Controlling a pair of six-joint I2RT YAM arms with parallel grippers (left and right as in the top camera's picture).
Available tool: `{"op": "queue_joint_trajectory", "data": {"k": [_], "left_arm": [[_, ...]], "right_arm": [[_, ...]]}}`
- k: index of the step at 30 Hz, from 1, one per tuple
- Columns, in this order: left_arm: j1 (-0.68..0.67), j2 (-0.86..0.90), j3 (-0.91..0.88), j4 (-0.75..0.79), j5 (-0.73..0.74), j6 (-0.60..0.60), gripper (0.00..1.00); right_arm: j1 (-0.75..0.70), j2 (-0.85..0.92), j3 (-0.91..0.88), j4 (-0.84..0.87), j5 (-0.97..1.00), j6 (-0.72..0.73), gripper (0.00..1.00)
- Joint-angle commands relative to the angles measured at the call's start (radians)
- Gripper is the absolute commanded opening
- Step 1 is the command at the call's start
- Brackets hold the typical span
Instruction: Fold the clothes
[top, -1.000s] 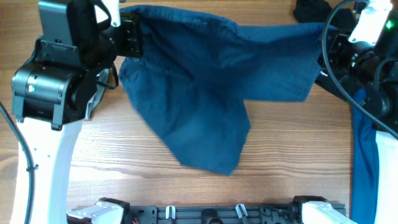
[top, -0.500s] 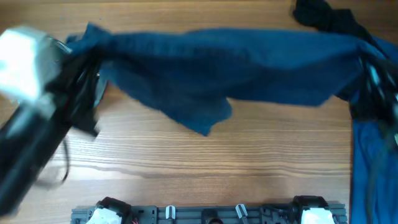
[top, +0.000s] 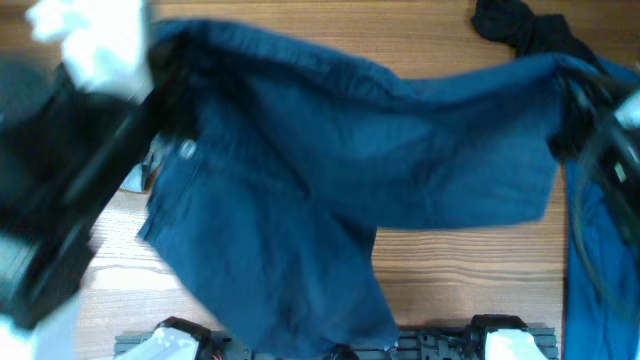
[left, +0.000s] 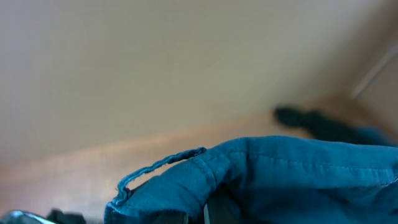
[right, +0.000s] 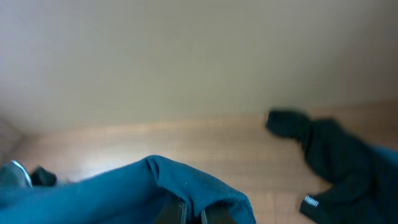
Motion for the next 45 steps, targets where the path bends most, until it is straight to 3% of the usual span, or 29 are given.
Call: {"op": "queue_joint_trajectory", "data": {"k": [1,4,6,8,10,11,12,14,21,26,31,35,39,45], "left_arm": [[0.037,0.247,-0.006,0.035,-0.034,0.024,0.04],[0.048,0.425,-0.006,0.094,-0.034,0.024,0.04],[0.057,0.523,-0.006,0.141,-0.034,0.024,0.13],[0.072,0.610,-0.006,0.183,-0.035,0.024,0.34],[0.093,0.668,-0.006,0.205,-0.035,0.023,0.62],[0.105,0.682,-0.006,0.206,-0.035,0.023,0.86],[0.120,0.689,-0.006,0.201,-0.039,0.023,1.00],[0.164,0.672,-0.005,0.157,-0.042,0.014,1.00],[0.264,0.608,-0.005,-0.126,0.043,0.012,1.00],[0.298,0.610,-0.005,-0.208,0.197,0.012,0.96],[0.297,0.596,-0.005,-0.347,0.202,0.024,0.76],[0.299,0.504,-0.005,-0.412,0.202,0.023,0.77],[0.299,0.348,-0.005,-0.468,0.202,0.023,0.79],[0.299,0.135,-0.006,-0.488,0.202,0.023,0.78]], "right_arm": [[-0.003,0.230,-0.005,0.037,-0.072,-0.022,0.04],[-0.003,0.420,-0.005,0.097,-0.121,-0.031,0.04],[-0.002,0.539,-0.005,0.150,-0.166,-0.045,0.05],[-0.002,0.650,-0.005,0.214,-0.178,-0.046,0.12],[-0.007,0.734,-0.005,0.282,-0.176,-0.047,0.50],[-0.012,0.759,-0.005,0.301,-0.177,-0.046,0.61],[-0.024,0.784,-0.005,0.315,-0.176,-0.047,0.65],[-0.061,0.796,-0.005,0.299,-0.170,-0.047,0.76],[-0.144,0.728,-0.005,0.089,-0.185,-0.101,0.78],[-0.142,0.672,-0.005,0.001,-0.277,-0.177,0.78],[-0.142,0.498,-0.005,-0.050,-0.335,-0.201,0.79],[-0.142,0.301,-0.005,-0.061,-0.334,-0.200,0.82],[-0.142,0.101,-0.005,-0.095,-0.333,-0.200,0.93],[-0.140,-0.055,-0.048,-0.172,-0.317,-0.176,1.00]]}}
